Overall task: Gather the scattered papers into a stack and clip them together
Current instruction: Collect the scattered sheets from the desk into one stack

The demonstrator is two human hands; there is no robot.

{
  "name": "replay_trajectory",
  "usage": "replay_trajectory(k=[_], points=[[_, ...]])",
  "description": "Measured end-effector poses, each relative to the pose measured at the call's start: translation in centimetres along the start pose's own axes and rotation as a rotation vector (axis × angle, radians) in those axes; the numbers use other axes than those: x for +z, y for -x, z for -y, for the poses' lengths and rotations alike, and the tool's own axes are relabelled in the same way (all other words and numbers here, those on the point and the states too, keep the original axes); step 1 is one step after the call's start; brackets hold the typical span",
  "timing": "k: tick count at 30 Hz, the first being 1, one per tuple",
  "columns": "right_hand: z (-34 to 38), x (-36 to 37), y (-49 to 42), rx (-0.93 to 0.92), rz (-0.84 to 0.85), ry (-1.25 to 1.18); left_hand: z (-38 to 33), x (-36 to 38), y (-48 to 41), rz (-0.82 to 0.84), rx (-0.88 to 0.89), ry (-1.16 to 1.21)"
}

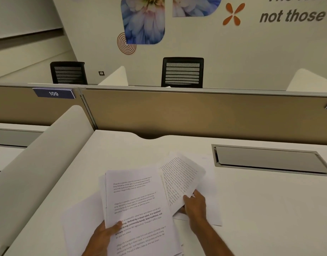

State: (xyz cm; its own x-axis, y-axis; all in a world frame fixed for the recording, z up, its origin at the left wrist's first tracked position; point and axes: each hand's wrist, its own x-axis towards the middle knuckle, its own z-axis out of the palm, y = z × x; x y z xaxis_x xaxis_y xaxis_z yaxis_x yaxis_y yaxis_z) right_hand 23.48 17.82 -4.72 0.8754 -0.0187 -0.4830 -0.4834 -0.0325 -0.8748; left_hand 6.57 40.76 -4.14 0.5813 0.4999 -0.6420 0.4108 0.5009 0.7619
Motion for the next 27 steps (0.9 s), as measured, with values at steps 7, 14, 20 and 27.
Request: replay_trajectory(k=[7,14,20,27], points=[[4.4,-5.8,0.6,-0.091,-0.019,-0.115,-3.0,-1.6,1.8,0.064,0.125,0.228],[6.2,-10.0,3.1,-0.044,0.216,0.057,-4.1,0.2,3.7,0.158,0.109,0.24],[5.6,-10.6,5.0,0.071,0.46,0.112,-3.0,2.8,4.4,0.235,-0.025,0.135],[4.2,-9.6,5.9,0.125,0.497,0.11,-1.1,4.2,3.7,0.202,-0.008,0.007]])
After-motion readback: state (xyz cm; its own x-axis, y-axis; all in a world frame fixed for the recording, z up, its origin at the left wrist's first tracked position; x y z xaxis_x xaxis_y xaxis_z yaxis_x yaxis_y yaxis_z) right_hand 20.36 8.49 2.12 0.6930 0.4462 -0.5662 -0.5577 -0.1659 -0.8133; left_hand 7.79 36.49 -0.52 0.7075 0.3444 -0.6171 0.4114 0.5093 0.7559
